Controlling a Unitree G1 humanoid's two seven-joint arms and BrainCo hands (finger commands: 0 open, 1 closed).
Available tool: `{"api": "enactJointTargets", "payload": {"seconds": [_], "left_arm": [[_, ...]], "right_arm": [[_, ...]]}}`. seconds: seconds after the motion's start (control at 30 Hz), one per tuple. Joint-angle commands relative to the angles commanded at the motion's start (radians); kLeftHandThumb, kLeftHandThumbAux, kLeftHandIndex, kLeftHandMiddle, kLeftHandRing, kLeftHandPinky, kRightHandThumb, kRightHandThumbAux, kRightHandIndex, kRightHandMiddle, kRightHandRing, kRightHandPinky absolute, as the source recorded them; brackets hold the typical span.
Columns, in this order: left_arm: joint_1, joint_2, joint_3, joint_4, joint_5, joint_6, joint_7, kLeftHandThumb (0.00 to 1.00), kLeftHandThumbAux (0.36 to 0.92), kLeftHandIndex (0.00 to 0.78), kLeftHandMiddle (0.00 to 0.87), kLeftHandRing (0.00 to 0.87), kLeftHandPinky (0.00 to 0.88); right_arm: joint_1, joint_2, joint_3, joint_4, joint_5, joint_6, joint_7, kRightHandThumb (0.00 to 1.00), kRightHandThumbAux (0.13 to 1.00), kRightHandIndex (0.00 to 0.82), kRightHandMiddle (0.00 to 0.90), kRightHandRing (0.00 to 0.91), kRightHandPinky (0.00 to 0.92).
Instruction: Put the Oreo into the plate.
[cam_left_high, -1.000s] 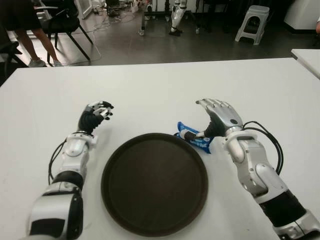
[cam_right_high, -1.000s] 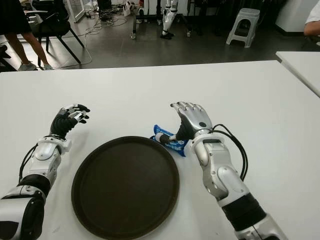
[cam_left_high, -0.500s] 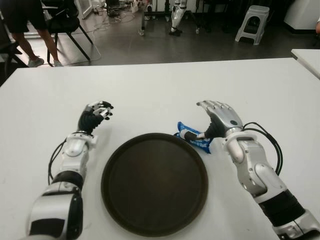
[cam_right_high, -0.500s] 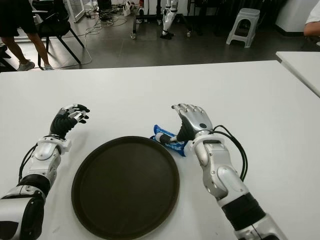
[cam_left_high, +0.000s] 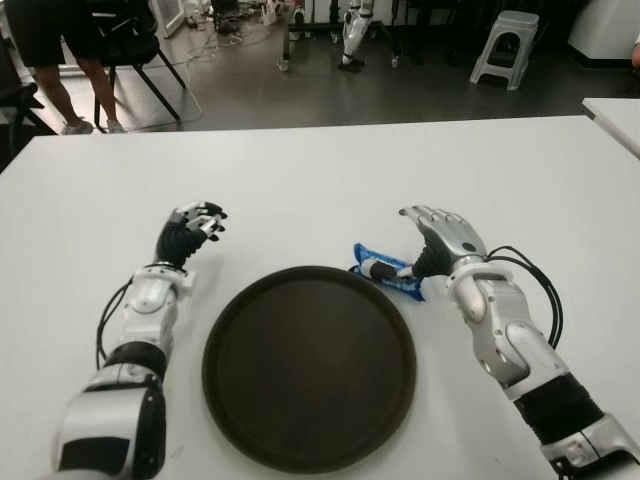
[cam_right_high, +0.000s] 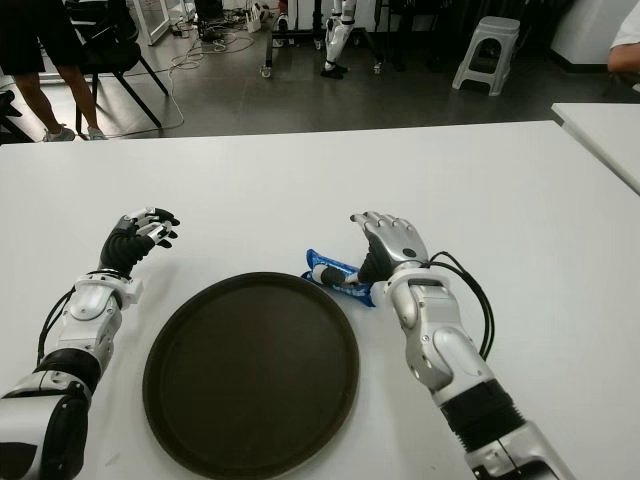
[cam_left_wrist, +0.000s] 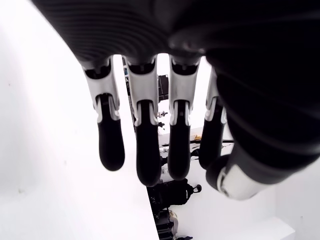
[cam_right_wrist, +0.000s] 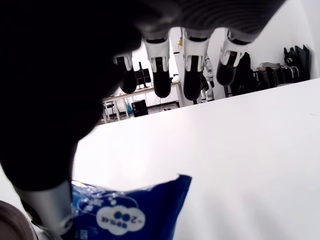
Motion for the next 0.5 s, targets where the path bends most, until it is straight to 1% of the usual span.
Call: {"api": "enactJointTargets", "payload": {"seconds": [0.17,0.5], "left_arm": [[0.001,0.0,0.0,0.0,0.0,-0.002,-0.003,0.697,0.709,0.414,0.429,0.462,0.457],[0.002,-0.001,0.0,0.0,0.002,0.001,0.004,0.697,0.709,0.416,0.429,0.459,0.447]], "right_arm": [[-0.011,0.001,0.004,0.024,-0.003,0.005,0.004,0.0,0.742,0.093,0.11,0.105,0.075],[-0.012,0.001,0.002,0.034,0.001,0.009,-0.003,0.0,0.737,0.087,0.105,0.096,0.072]]}}
